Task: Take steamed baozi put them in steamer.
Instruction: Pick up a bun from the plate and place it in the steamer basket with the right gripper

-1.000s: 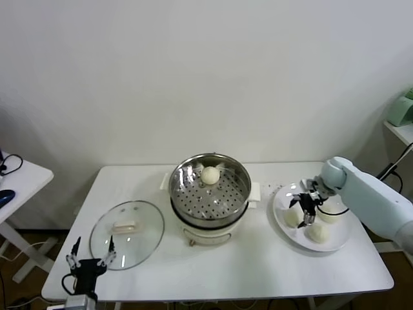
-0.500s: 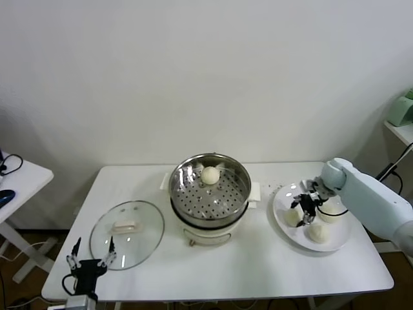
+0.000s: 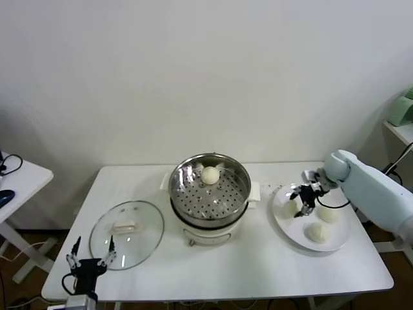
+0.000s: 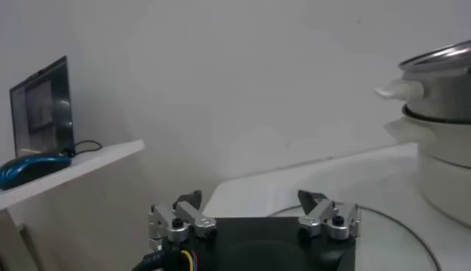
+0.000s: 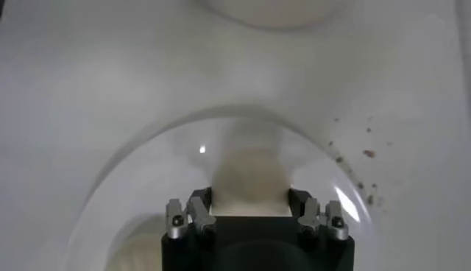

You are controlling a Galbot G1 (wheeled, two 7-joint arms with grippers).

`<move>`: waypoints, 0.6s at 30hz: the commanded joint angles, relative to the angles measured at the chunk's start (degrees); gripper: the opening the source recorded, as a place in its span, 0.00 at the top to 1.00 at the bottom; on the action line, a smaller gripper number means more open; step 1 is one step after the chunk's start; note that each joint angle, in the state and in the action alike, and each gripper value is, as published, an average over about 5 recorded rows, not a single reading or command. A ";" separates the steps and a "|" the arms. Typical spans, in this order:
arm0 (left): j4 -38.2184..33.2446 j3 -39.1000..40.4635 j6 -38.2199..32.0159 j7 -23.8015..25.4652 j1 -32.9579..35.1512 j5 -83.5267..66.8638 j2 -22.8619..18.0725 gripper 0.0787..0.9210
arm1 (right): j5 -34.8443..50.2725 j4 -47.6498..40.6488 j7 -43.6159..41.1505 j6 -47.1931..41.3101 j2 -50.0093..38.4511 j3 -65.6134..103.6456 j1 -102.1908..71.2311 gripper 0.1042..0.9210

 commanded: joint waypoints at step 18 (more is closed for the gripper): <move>-2.94 1.76 0.80 -0.88 0.71 0.19 -0.08 0.12 | 46.77 4.81 4.61 -11.93 15.80 -30.87 35.09 0.30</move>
